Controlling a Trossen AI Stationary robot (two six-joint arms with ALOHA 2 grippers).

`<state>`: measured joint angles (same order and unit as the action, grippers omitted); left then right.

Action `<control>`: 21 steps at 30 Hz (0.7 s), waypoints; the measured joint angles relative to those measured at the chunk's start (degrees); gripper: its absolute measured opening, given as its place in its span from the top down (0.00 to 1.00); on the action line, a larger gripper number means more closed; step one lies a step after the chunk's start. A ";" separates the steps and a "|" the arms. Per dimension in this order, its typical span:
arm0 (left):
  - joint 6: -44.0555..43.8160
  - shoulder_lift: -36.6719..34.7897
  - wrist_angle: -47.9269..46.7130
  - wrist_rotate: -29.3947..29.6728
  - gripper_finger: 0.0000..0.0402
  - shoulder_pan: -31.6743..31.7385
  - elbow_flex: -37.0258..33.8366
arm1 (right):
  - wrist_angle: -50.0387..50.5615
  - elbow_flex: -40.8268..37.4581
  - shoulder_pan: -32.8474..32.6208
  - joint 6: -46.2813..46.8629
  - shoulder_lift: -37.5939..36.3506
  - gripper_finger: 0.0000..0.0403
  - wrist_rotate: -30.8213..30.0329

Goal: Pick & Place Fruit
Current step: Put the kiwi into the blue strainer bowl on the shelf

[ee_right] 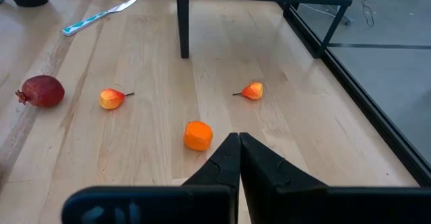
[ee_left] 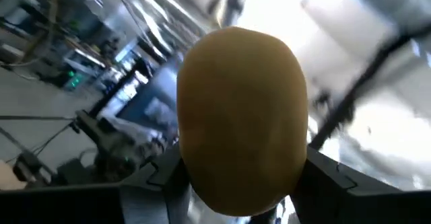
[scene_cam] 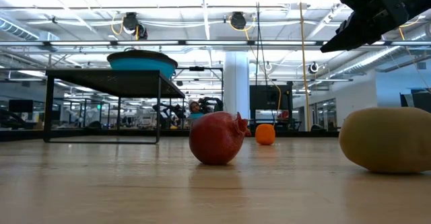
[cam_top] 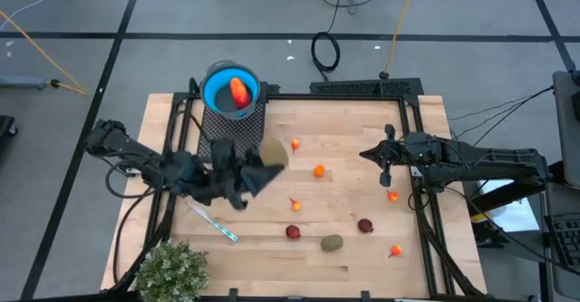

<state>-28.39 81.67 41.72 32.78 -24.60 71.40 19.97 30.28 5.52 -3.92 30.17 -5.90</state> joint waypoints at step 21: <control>-14.79 -0.04 7.90 5.24 0.53 2.82 0.00 | 0.02 0.00 0.02 0.21 0.00 1.00 0.00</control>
<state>-43.18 81.62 49.62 38.02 -21.78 71.40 19.99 30.28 5.54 -3.71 30.17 -5.89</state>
